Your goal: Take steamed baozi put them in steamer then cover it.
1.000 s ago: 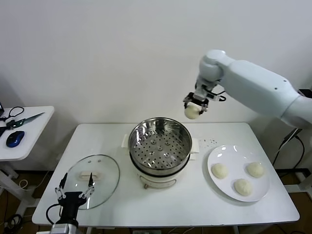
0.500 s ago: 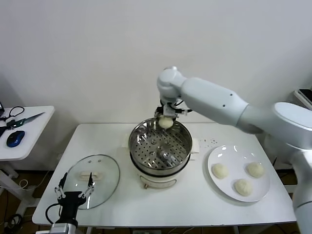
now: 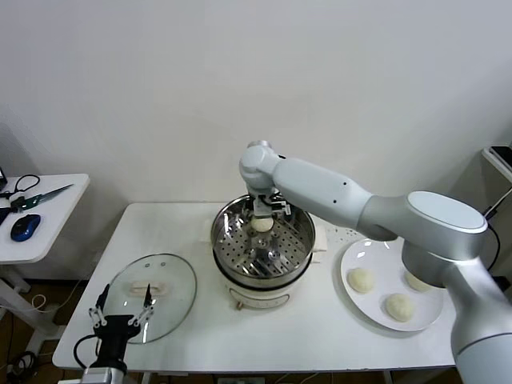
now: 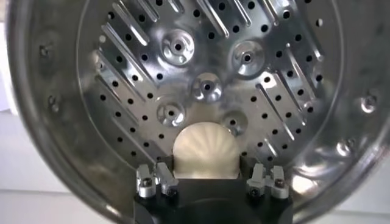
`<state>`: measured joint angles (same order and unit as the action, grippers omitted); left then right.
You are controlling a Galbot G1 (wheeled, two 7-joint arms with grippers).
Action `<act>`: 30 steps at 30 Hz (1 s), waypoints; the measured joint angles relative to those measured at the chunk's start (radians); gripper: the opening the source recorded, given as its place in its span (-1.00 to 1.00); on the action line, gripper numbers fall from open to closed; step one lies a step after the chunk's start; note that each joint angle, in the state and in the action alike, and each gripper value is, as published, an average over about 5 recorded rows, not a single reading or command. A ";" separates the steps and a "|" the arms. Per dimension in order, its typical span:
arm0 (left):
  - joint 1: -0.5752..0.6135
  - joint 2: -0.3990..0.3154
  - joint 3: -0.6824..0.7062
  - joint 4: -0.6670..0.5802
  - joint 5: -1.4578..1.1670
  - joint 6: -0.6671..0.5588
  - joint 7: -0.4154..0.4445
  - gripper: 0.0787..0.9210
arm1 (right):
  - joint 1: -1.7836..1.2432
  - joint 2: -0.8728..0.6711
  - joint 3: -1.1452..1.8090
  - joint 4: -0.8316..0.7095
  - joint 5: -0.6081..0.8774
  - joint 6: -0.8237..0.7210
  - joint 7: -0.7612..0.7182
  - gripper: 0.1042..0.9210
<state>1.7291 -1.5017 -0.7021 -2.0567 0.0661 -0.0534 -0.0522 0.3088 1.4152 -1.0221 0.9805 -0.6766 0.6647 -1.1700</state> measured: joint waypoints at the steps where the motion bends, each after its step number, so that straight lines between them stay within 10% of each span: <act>1: 0.000 0.000 0.001 0.001 0.000 0.000 0.000 0.77 | -0.001 0.001 0.001 -0.001 -0.001 0.000 0.001 0.60; 17: 0.004 -0.001 0.008 -0.007 0.008 0.006 -0.003 0.77 | 0.068 -0.074 0.019 0.080 0.098 0.005 -0.046 0.76; 30: 0.008 0.006 0.017 -0.030 0.015 0.014 -0.003 0.77 | 0.267 -0.357 -0.125 0.168 0.596 -0.315 0.001 0.76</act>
<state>1.7370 -1.4953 -0.6854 -2.0866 0.0810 -0.0391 -0.0551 0.5763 1.0577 -1.1472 1.1484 -0.0809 0.3493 -1.1692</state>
